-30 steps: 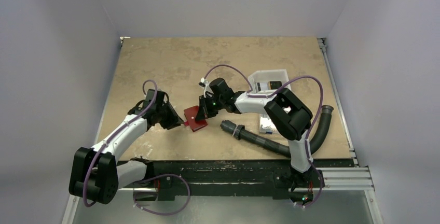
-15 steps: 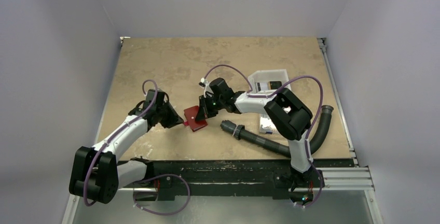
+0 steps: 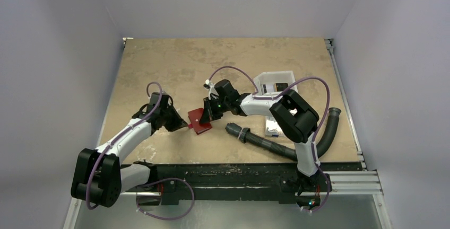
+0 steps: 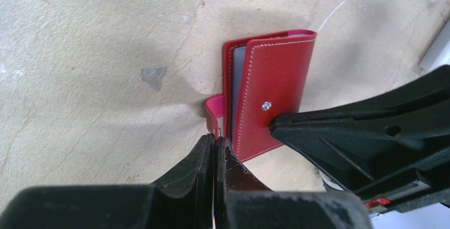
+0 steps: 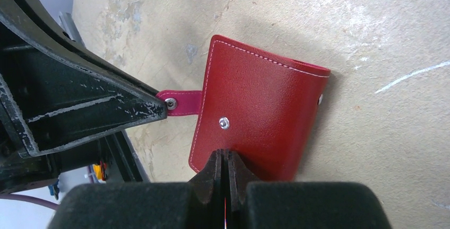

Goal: Put the credit cards into the card holder
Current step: Close the card holder at the center of the board.

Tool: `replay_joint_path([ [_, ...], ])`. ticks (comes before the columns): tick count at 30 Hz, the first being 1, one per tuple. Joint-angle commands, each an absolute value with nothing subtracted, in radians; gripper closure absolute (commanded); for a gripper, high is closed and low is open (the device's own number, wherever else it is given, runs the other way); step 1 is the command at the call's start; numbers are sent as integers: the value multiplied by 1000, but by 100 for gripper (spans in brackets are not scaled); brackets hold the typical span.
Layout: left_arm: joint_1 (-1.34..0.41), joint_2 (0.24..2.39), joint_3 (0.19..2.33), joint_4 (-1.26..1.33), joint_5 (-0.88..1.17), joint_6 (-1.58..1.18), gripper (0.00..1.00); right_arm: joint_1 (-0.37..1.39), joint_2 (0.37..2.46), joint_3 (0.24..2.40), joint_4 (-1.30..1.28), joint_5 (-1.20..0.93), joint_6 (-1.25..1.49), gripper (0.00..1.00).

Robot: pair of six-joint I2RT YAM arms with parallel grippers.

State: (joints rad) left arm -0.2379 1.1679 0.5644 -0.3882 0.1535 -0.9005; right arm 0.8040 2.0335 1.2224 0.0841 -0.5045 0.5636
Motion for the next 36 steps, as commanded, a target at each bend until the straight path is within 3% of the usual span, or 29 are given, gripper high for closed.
replay_joint_path([
  [1, -238, 1177, 570, -276, 227, -821, 100, 807, 2104, 1213, 56, -436, 507, 100],
  [10, -238, 1316, 661, -277, 364, -595, 100, 815, 2141, 1242, 74, -460, 492, 100],
  [36, -238, 1460, 804, -322, 358, -568, 100, 815, 2193, 1253, 72, -489, 492, 100],
])
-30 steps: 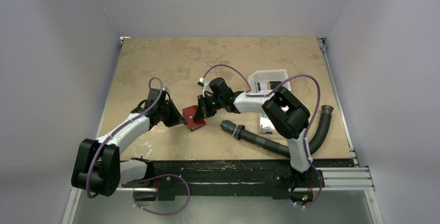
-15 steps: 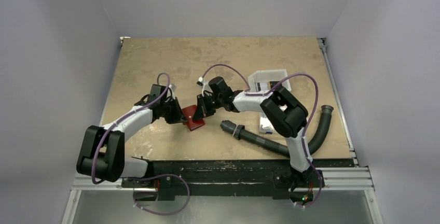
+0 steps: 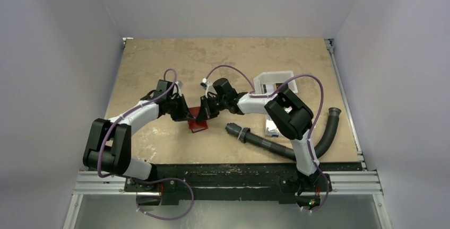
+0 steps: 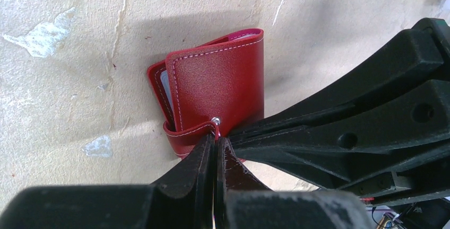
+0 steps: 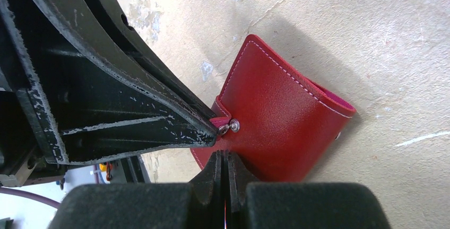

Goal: Put the credit cards into the card holder
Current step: Close the card holder at the center of the board.

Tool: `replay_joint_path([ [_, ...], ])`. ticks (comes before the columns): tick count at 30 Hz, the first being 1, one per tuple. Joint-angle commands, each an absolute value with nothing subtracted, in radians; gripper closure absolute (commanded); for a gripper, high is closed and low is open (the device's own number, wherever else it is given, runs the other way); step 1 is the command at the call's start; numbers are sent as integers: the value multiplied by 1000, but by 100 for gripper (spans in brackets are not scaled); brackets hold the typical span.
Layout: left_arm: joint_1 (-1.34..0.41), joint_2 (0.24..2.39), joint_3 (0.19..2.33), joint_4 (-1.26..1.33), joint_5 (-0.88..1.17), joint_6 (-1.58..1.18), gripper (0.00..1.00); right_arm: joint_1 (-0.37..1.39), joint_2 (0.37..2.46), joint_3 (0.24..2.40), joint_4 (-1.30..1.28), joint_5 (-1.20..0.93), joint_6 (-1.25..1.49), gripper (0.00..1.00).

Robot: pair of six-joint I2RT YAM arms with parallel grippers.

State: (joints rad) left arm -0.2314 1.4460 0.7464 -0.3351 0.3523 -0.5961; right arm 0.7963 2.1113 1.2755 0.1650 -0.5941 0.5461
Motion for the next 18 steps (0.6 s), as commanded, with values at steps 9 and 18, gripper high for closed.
replay_joint_path([
  [9, -238, 1492, 823, -334, 339, -559, 100, 814, 2195, 1239, 110, -550, 527, 100],
  [18, -238, 1528, 820, -304, 337, -563, 100, 805, 2174, 1236, 145, -633, 594, 100],
])
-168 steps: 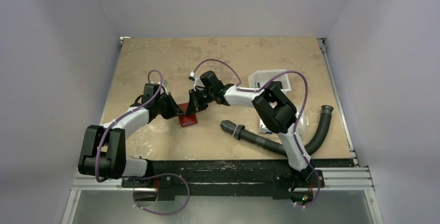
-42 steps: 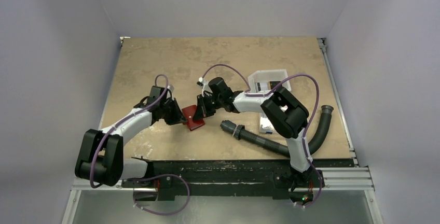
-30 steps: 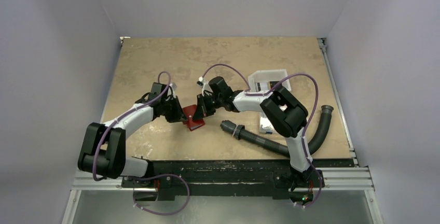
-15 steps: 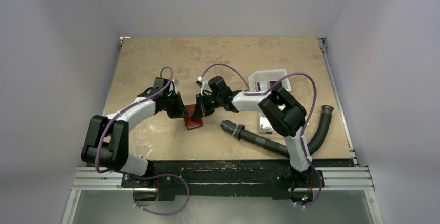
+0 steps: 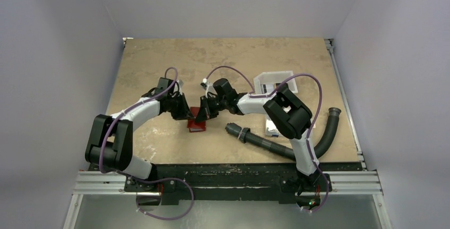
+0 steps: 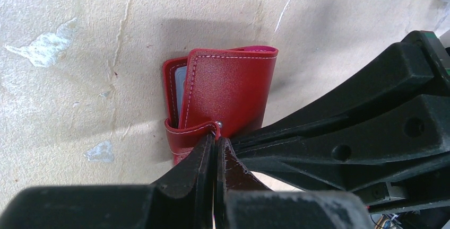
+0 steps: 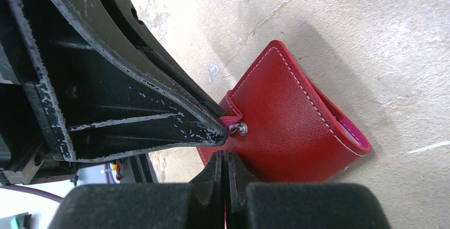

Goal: Put the credit cards into the card holder
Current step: Close the card holder at the center of the board.

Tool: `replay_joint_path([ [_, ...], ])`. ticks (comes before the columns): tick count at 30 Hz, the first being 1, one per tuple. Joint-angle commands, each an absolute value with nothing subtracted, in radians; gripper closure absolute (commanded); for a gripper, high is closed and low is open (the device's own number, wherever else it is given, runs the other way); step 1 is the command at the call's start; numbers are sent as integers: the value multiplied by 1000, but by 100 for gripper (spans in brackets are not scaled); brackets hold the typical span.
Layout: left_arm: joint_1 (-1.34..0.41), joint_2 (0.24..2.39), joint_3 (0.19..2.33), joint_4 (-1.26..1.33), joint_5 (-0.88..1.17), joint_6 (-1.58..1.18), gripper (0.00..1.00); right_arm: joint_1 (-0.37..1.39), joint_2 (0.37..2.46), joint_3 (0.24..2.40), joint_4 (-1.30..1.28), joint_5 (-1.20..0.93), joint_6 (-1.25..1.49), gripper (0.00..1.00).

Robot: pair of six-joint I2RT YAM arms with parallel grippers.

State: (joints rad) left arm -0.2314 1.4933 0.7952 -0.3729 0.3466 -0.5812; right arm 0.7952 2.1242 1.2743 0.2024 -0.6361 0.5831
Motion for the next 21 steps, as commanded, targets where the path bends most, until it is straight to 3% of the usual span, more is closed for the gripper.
replay_joint_path([
  [1, -238, 1533, 820, -301, 341, -561, 100, 797, 2170, 1228, 153, -642, 604, 100],
  [12, -238, 1545, 823, -332, 317, -521, 100, 679, 2053, 1246, 86, -701, 574, 100],
  [21, -235, 1559, 827, -328, 319, -497, 100, 676, 2118, 1342, -7, -634, 501, 100],
])
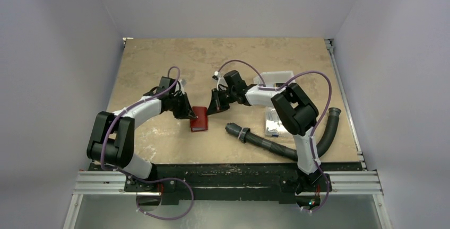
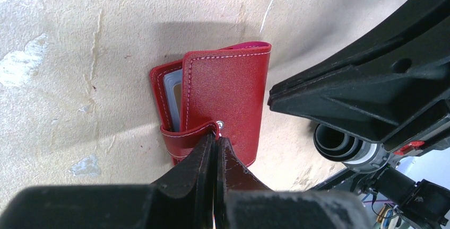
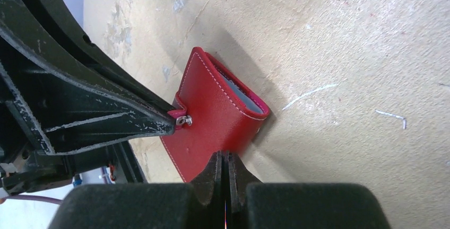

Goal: Put the credit cards into the card holder
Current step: Close the card holder at the center of the board.

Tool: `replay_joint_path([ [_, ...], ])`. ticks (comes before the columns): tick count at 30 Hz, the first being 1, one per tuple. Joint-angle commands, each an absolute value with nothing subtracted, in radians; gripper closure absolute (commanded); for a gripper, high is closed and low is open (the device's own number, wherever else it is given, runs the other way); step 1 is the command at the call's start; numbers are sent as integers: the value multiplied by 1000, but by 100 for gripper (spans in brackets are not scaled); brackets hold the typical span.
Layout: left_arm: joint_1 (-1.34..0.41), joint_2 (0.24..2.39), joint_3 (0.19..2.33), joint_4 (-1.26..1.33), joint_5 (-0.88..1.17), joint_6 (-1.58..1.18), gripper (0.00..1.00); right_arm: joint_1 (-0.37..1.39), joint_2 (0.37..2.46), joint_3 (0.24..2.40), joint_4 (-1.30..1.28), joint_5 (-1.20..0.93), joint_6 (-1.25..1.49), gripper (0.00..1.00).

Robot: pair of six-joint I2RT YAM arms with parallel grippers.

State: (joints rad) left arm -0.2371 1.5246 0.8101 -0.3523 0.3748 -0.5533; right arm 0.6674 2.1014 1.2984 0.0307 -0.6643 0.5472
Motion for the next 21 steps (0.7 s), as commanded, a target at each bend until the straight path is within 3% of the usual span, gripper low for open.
replay_joint_path([
  [1, -235, 1562, 830, -328, 323, -494, 100, 681, 2124, 1340, -5, -633, 503, 100],
  [21, -264, 1635, 894, -380, 259, -466, 100, 729, 2211, 1394, -36, -585, 479, 100],
])
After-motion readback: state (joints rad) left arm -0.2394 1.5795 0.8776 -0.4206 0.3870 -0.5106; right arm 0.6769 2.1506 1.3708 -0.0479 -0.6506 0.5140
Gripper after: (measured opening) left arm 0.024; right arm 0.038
